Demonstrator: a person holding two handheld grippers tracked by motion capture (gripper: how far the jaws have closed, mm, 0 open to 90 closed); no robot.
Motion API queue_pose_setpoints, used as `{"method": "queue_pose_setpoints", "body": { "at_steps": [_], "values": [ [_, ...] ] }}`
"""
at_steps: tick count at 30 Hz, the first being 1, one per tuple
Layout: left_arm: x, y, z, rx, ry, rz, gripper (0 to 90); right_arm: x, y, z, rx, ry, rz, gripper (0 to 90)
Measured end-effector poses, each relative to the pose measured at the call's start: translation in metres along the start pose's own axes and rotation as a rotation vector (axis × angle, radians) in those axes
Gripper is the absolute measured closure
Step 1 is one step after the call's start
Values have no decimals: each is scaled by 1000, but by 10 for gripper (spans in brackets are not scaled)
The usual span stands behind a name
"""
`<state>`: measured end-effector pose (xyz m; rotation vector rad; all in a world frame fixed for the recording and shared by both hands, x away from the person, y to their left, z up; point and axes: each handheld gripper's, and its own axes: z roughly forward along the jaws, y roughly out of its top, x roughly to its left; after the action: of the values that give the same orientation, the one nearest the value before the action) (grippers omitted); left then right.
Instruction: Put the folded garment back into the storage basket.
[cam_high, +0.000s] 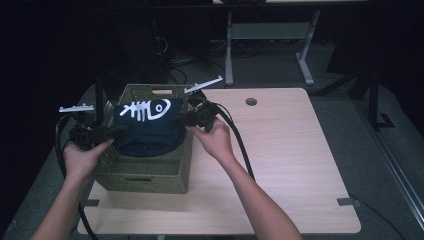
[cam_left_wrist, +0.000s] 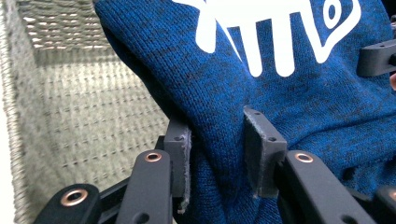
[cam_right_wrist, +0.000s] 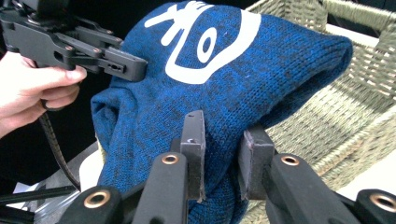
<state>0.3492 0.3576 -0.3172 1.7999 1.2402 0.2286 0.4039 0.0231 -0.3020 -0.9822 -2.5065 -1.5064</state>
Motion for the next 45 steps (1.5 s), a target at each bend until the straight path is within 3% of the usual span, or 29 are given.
{"method": "queue_pose_setpoints", "body": {
  "at_steps": [15, 30, 37, 45],
  "values": [
    [17, -12, 2, 16, 58, -42, 648, 5, -6, 33, 37, -5, -9, 741],
    [18, -17, 18, 86, 93, -23, 644, -6, -24, 46, 94, -20, 17, 728],
    [16, -18, 28, 148, 130, 19, 642, -10, -31, 53, 134, -35, 16, 723],
    [21, -22, 29, 154, 140, -6, 639, -9, -32, 59, 159, -60, -1, 716]
  ]
}}
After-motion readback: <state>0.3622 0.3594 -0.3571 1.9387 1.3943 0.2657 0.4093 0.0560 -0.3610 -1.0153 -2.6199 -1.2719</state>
